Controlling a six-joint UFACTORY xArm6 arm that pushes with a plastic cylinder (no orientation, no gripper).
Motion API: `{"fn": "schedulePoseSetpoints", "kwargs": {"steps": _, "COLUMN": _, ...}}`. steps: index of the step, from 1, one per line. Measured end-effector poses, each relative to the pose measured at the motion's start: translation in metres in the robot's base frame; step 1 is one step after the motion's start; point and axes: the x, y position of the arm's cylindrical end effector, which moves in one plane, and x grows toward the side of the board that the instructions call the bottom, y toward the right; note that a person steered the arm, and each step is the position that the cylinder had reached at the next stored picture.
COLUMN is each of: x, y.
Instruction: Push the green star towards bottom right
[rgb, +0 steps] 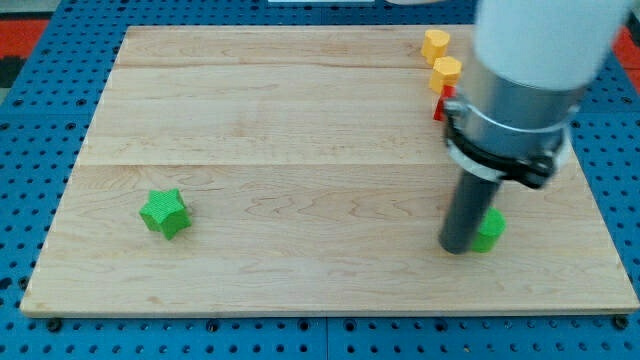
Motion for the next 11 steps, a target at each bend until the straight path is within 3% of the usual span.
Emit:
{"fn": "schedulePoseSetpoints", "kwargs": {"steps": 1, "x": 0.019, "y": -0.001}}
{"fn": "schedulePoseSetpoints", "kwargs": {"steps": 2, "x": 0.059, "y": -0.043}}
{"fn": "schedulePoseSetpoints", "kwargs": {"steps": 3, "x": 0.06, "y": -0.194}}
{"fn": "schedulePoseSetpoints", "kwargs": {"steps": 4, "x": 0.034, "y": -0.35}}
{"fn": "schedulePoseSetpoints", "kwargs": {"steps": 5, "x": -0.043, "y": -0.383}}
{"fn": "schedulePoseSetpoints", "kwargs": {"steps": 6, "x": -0.069, "y": -0.296}}
{"fn": "schedulePoseSetpoints", "kwargs": {"steps": 7, "x": -0.049, "y": -0.212}}
{"fn": "schedulePoseSetpoints", "kwargs": {"steps": 8, "x": -0.043, "y": -0.312}}
{"fn": "schedulePoseSetpoints", "kwargs": {"steps": 9, "x": -0.045, "y": -0.349}}
{"fn": "schedulePoseSetpoints", "kwargs": {"steps": 10, "x": -0.011, "y": -0.388}}
{"fn": "schedulePoseSetpoints", "kwargs": {"steps": 11, "x": -0.01, "y": -0.312}}
